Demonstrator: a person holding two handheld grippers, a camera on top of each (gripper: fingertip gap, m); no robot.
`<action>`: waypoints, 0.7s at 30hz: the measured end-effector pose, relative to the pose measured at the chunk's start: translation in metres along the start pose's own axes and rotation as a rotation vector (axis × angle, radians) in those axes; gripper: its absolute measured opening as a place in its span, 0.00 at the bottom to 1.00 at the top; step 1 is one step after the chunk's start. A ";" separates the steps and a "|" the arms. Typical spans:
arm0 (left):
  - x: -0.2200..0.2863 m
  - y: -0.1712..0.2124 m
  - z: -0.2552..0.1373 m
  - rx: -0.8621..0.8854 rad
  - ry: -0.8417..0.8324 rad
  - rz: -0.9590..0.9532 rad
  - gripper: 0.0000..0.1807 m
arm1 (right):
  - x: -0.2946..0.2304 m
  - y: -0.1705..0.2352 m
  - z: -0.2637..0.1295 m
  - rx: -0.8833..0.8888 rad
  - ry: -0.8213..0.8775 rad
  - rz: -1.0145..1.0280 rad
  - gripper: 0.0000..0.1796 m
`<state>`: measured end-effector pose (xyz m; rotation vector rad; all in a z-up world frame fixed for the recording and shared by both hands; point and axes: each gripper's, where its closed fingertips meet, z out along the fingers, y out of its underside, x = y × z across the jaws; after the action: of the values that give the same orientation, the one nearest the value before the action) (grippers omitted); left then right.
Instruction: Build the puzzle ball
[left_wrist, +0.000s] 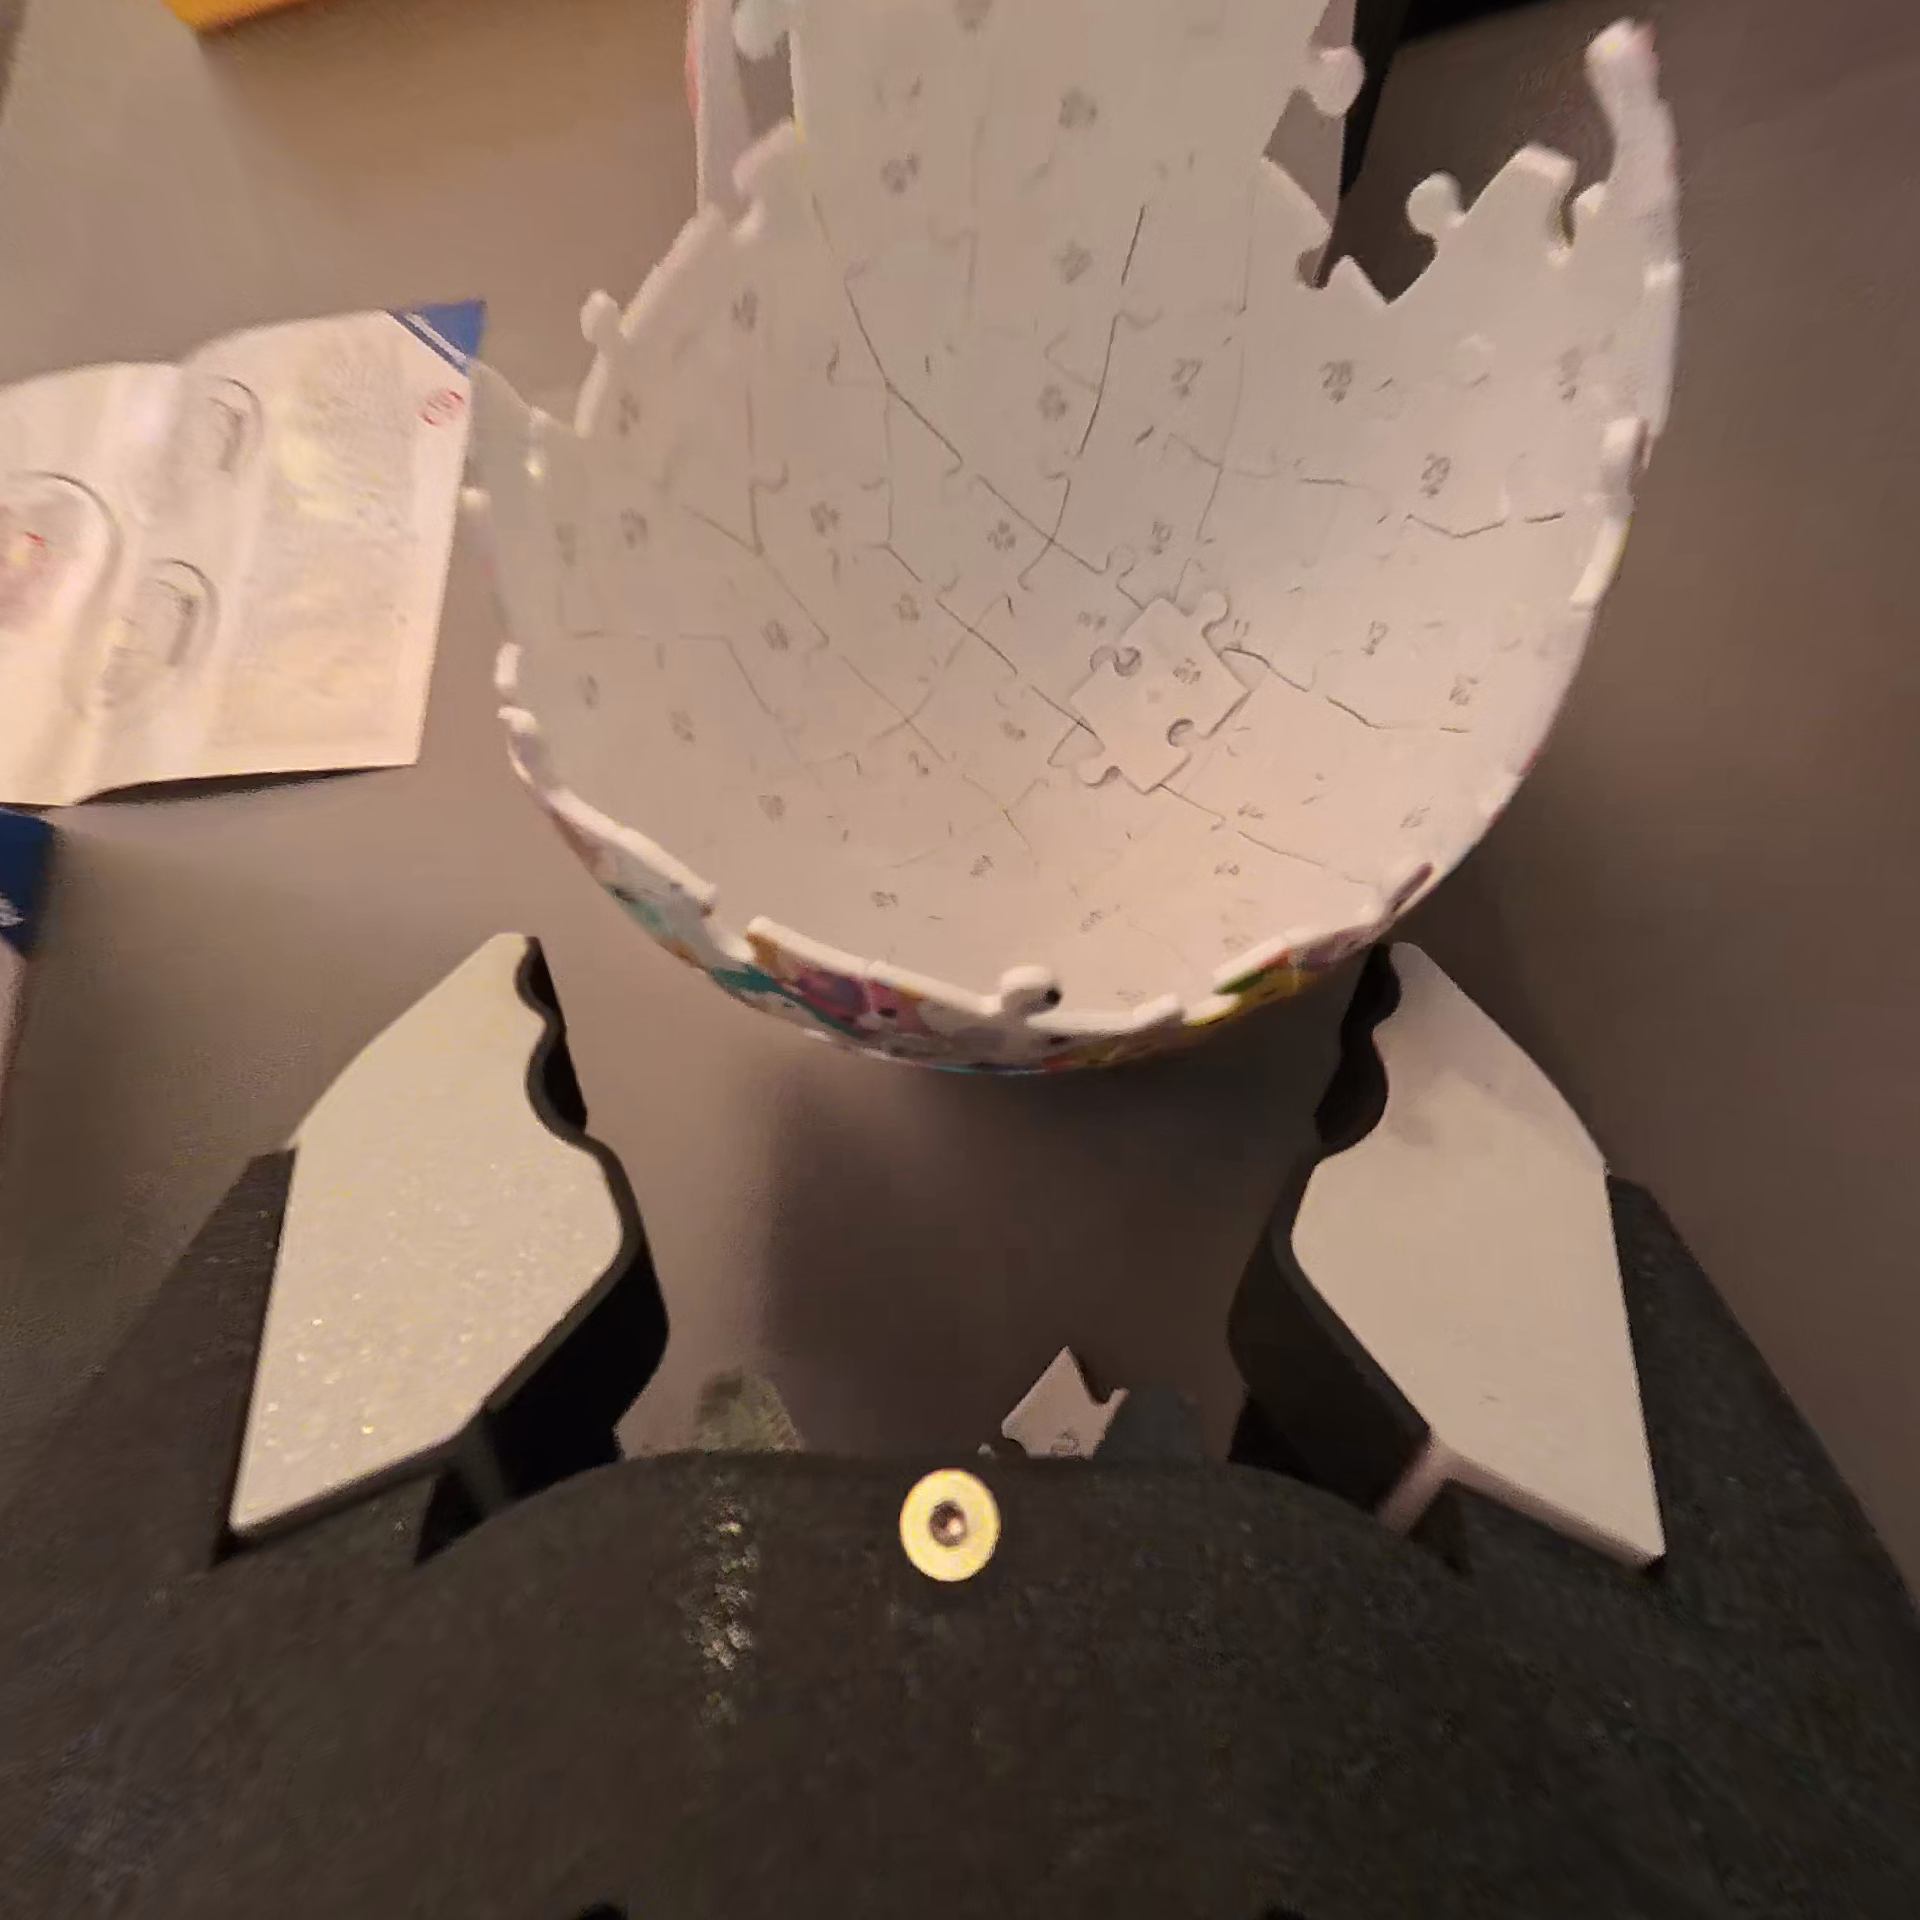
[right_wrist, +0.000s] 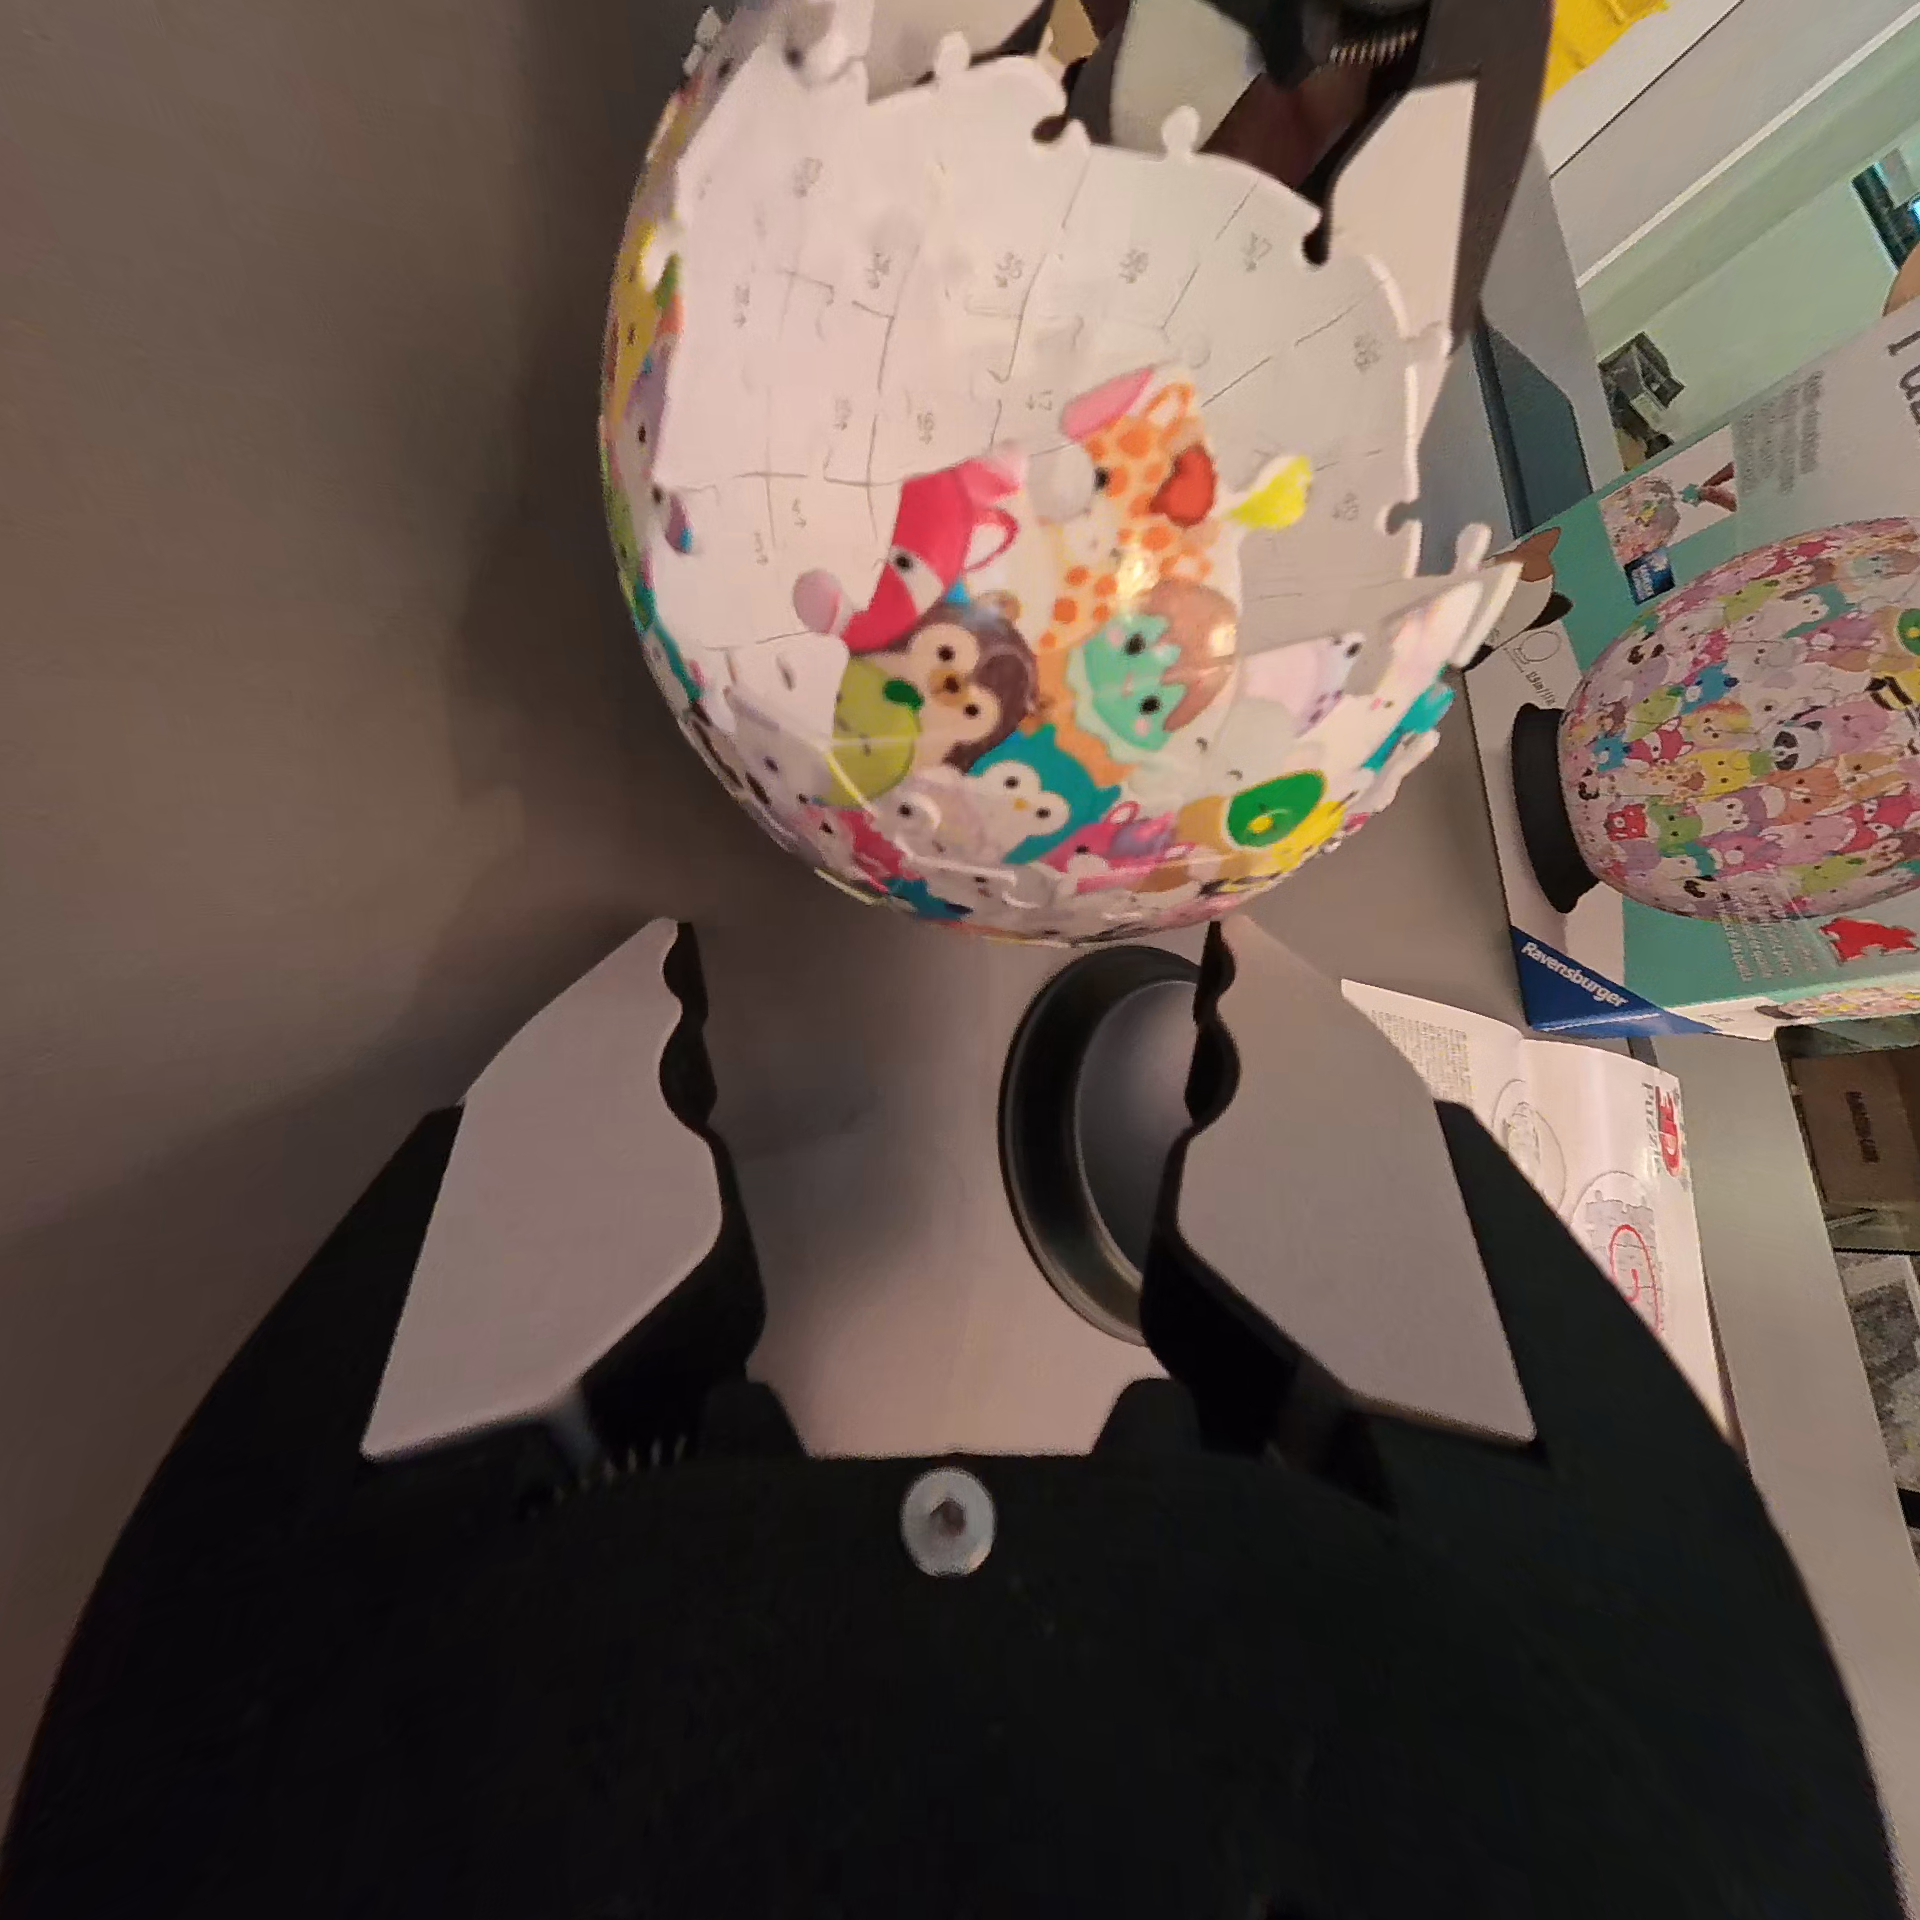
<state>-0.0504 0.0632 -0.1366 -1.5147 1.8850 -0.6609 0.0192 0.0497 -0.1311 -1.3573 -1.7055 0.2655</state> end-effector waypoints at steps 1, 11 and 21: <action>0.001 0.001 0.003 -0.002 0.018 -0.006 0.76 | 0.000 0.000 0.000 -0.002 -0.001 0.005 0.51; 0.010 -0.007 0.021 0.046 0.029 0.052 0.76 | -0.002 0.003 -0.001 -0.015 -0.008 0.039 0.49; 0.005 -0.022 0.026 0.109 -0.036 0.088 0.74 | -0.002 0.008 -0.003 -0.030 -0.016 0.093 0.47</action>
<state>-0.0180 0.0532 -0.1393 -1.3584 1.8461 -0.6805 0.0264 0.0498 -0.1359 -1.4622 -1.6684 0.3049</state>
